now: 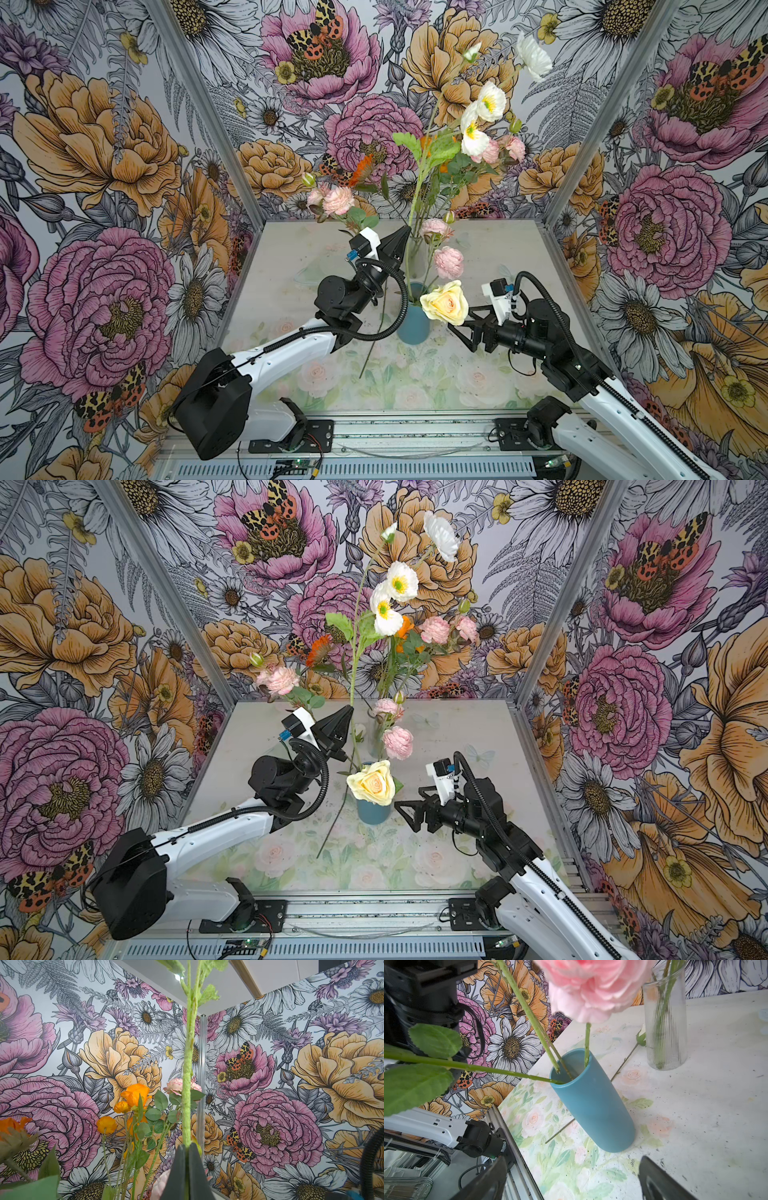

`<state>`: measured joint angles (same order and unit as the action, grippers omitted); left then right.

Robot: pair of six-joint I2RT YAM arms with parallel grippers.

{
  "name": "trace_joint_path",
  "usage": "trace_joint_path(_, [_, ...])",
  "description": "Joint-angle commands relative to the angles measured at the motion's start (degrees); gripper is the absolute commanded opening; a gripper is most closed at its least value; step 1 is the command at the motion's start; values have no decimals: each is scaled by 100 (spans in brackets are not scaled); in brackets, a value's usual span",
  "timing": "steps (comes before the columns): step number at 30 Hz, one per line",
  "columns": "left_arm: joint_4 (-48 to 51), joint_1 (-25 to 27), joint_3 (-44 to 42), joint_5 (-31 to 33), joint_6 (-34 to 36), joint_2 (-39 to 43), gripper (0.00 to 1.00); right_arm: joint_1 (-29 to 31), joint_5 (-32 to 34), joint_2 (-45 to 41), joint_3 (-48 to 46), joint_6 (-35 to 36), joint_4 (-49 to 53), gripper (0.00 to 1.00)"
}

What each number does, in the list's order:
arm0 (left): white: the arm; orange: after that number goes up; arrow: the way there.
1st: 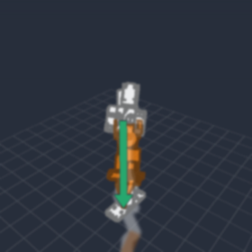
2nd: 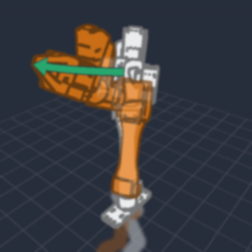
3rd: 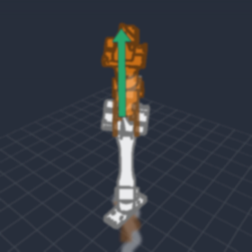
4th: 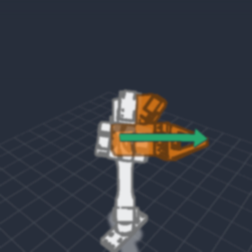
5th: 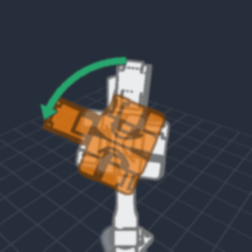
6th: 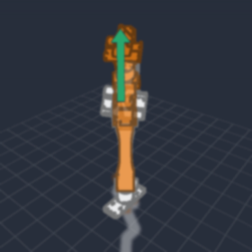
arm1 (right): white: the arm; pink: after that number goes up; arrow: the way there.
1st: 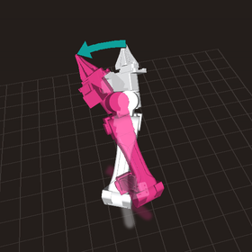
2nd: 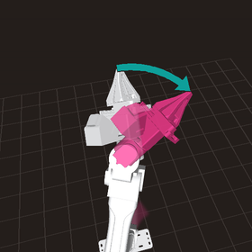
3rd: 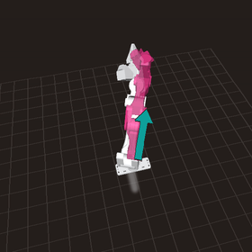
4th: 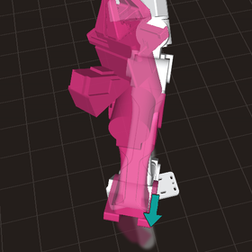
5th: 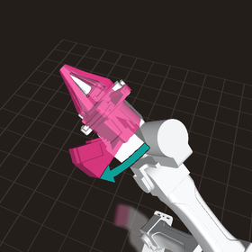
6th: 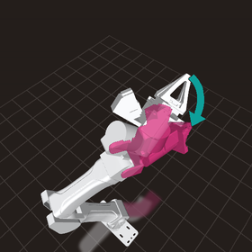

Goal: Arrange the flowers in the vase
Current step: 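Carry the white flower over the teal vase with the left gripper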

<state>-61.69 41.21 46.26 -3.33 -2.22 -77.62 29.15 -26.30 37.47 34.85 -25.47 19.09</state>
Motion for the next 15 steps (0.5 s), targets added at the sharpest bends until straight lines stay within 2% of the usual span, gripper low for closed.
trace_joint_path(1, [-955, -118, -275, -333, -279, -287, 0, -32, -154, -4, 121, 7, -68, 100])
trace_joint_path(8, [-1926, -42, -697, -772, -140, -712, 0, -39, -217, 141, 233, 94, -79, 100])
trace_joint_path(15, [-1926, 397, -1263, -573, 536, -505, 0, -38, -206, 293, 259, 157, -81, 99])
